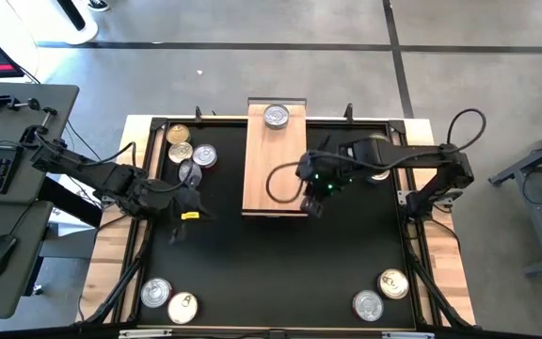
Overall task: Stack canned seafood by type on shelf
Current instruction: Put the red tuna can on the shelf
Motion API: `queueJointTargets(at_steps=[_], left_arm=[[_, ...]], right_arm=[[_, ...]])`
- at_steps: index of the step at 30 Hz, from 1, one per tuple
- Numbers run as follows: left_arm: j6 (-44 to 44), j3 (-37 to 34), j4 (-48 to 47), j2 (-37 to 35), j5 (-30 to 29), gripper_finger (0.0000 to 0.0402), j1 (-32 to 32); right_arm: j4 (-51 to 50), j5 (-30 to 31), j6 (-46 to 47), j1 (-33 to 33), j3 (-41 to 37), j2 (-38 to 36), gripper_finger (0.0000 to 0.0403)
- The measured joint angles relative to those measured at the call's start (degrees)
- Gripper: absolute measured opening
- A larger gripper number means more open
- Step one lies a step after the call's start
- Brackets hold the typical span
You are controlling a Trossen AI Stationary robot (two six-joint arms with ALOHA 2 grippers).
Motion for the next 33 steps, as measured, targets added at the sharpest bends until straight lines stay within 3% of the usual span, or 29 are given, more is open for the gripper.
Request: queueJointTargets(at_steps=[6,11,16,21,26,33], left_arm=[[-8.5,0.0,0.3,0.0,-5.9,0.0,0.0],[-11.3,0.0,0.9,0.3,-8.1,0.0,0.1],[-13.8,0.0,0.9,0.3,-8.6,0.0,0.1],[-16.1,0.0,0.8,0.3,-9.6,0.0,0.1],[-16.4,0.0,0.9,0.4,-13.6,0.0,0.1],[-16.4,0.0,0.8,1.3,-15.9,0.0,0.1]], right_arm=[[-9.1,10.1,4.0,0.5,0.0,-2.1,0.0],[-14.5,12.1,6.5,-5.0,-1.8,-4.5,0.0],[-7.0,3.7,2.5,-13.3,-16.0,-10.9,0.0],[-0.9,-0.4,3.1,-18.2,-30.3,-19.9,0.0],[5.7,-7.5,7.3,-15.8,-38.7,-27.2,0.0],[9.6,-10.2,14.5,-5.2,-42.7,-31.1,0.0]])
